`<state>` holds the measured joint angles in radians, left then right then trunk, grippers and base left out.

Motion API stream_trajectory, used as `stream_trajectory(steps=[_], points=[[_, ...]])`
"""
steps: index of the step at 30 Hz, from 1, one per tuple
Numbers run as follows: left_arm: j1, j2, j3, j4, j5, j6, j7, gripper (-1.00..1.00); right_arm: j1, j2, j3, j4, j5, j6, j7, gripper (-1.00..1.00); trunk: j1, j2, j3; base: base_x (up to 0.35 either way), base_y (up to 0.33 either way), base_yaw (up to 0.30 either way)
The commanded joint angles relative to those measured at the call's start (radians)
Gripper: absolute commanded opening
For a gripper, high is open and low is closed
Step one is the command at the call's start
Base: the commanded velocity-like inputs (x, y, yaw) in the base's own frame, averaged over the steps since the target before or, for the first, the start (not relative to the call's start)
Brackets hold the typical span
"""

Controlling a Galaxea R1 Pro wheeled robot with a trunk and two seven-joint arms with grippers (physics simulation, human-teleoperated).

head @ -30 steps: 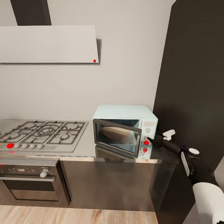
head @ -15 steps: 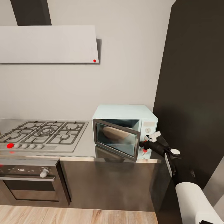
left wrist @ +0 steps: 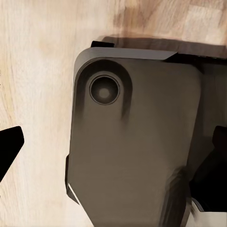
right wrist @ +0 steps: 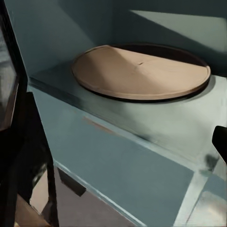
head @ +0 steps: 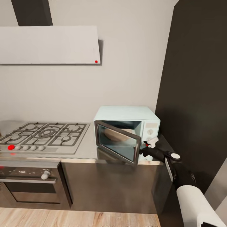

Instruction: In the kitchen, take the popcorn bag from the countertop, put it into the microwave, and heat it until the popcorn is cooked so the cooked popcorn ends up inside the bag.

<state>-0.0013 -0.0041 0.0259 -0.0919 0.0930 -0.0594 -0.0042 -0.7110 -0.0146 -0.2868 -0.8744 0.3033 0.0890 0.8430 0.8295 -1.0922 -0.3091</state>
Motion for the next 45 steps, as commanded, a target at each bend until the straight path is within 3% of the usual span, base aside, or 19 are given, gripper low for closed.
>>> stream_trajectory(steps=[1, 29, 31, 35, 40, 45], points=[[0.000, 0.000, 0.002, 0.000, 0.010, -0.002, 0.000, 1.00, -0.001, 0.001, -0.003, -0.002, 0.003, 0.009, 0.008, 1.00, 0.000, -0.001, -0.001, -0.104, 0.140, 0.000], [0.000, -0.001, 0.002, 0.000, 0.008, -0.002, 0.000, 1.00, -0.001, -0.002, -0.006, -0.003, -0.002, 0.005, 0.012, 1.00, 0.000, -0.001, -0.001, -0.024, 0.143, 0.000], [0.000, -0.001, 0.002, 0.000, 0.008, -0.002, 0.000, 1.00, -0.001, -0.005, -0.006, -0.005, -0.004, 0.005, 0.028, 1.00, 0.000, -0.001, -0.001, -0.041, 0.151, 0.000], [0.000, -0.001, 0.002, 0.000, 0.008, -0.002, 0.000, 1.00, -0.001, -0.013, -0.008, -0.006, 0.001, 0.004, 0.148, 1.00, 0.000, -0.001, -0.001, -0.065, 0.132, 0.000], [0.000, -0.001, 0.002, 0.000, 0.008, -0.002, 0.000, 1.00, -0.001, -0.016, -0.009, -0.006, 0.003, 0.004, 0.203, 1.00, 0.000, -0.001, -0.001, -0.071, 0.121, 0.000], [0.000, -0.001, 0.002, 0.000, 0.008, -0.002, 0.000, 1.00, -0.001, -0.015, -0.007, -0.006, 0.003, 0.004, 0.217, 1.00, 0.000, -0.001, -0.001, -0.071, 0.116, 0.000]])
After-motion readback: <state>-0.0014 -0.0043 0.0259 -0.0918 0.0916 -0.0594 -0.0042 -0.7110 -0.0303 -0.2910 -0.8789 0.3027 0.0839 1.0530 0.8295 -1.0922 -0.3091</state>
